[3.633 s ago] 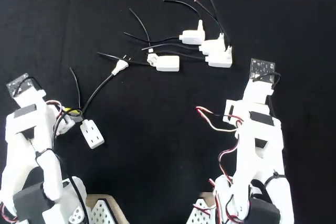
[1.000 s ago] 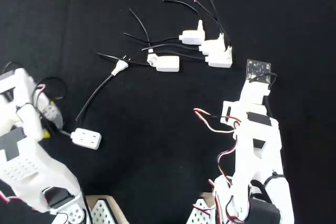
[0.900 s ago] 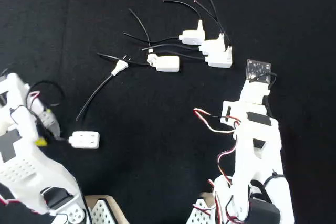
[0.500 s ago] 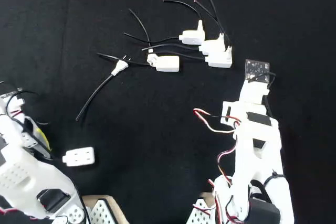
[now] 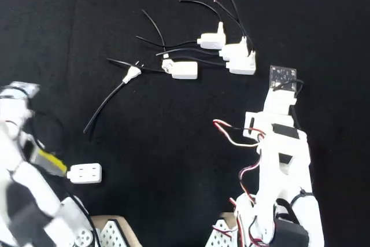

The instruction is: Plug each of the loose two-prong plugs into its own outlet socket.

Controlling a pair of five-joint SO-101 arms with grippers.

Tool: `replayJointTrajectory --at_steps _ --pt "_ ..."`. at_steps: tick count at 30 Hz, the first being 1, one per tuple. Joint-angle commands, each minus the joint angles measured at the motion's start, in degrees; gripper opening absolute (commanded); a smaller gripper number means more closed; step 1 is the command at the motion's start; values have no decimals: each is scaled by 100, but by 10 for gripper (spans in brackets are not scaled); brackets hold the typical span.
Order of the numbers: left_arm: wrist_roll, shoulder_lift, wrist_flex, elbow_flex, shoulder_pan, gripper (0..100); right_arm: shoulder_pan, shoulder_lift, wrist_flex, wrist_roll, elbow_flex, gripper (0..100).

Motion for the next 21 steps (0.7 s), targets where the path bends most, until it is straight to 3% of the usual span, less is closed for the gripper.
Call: replayJointTrajectory --at_steps 1,7,10,15,21 --pt "-2066 -1556 -730 1253 444 345 -53 -163 -105 53 -22 13" --pt "-3569 -3560 -1187 3213 1596 345 -53 -163 -105 53 -22 13" --pt "-3429 -4492 -1266 3908 2141 347 -44 -163 -105 53 -22 13" --pt "-3244 -5644 -1697 4787 2448 348 -44 -163 -105 53 -40 13" --pt "-3200 -5741 -1732 5323 2905 347 -44 -145 -105 53 -57 13"
